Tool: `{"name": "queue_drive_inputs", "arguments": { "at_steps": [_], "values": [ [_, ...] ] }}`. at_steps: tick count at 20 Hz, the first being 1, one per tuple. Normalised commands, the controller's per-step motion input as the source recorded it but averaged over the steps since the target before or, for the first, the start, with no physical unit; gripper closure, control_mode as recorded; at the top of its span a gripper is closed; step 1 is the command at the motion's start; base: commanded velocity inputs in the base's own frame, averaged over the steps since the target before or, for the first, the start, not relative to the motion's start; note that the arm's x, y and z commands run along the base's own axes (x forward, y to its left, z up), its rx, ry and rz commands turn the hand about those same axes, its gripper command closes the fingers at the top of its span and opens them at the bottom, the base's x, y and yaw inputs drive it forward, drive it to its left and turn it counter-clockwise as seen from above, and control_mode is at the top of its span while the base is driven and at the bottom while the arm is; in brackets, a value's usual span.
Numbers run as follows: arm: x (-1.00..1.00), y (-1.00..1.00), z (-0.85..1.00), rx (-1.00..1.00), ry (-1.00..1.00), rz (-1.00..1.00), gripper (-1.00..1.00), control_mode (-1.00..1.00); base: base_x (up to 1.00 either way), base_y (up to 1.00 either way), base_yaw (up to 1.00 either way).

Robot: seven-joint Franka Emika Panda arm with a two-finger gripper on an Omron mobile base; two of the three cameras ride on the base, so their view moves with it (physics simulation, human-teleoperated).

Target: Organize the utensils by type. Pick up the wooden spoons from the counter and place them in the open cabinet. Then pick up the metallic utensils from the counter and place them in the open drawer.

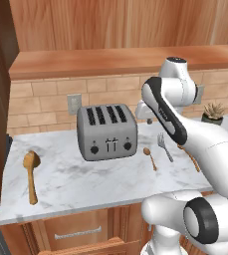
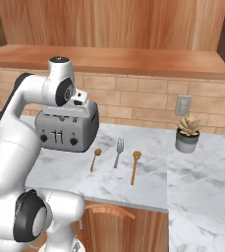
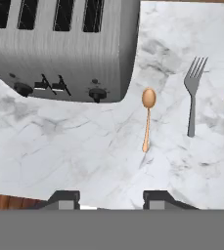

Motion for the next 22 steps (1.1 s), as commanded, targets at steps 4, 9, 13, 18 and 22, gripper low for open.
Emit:
{"name": "queue_drive_inputs", "arguments": {
  "at_steps": [4,9,13,18,22],
  "values": [
    [-0.05,-0.04,-0.10,0.00,0.00,0.00,-1.00,-1.00,0.00,0.00,0.00],
    [-0.36,-0.04,-0.02,0.00,0.00,0.01,-1.00,-1.00,0.00,0.00,0.00],
    [-0.07,0.44,-0.13,0.00,0.00,0.00,-1.00,-1.00,0.00,0.00,0.00],
    [0.02,0.67,-0.27,0.07,0.03,0.00,-1.00,-1.00,0.00,0.00,0.00],
    [0.08,0.49,-0.31,0.26,0.18,0.00,-1.00,-1.00,0.00,0.00,0.00]
  ]
}}
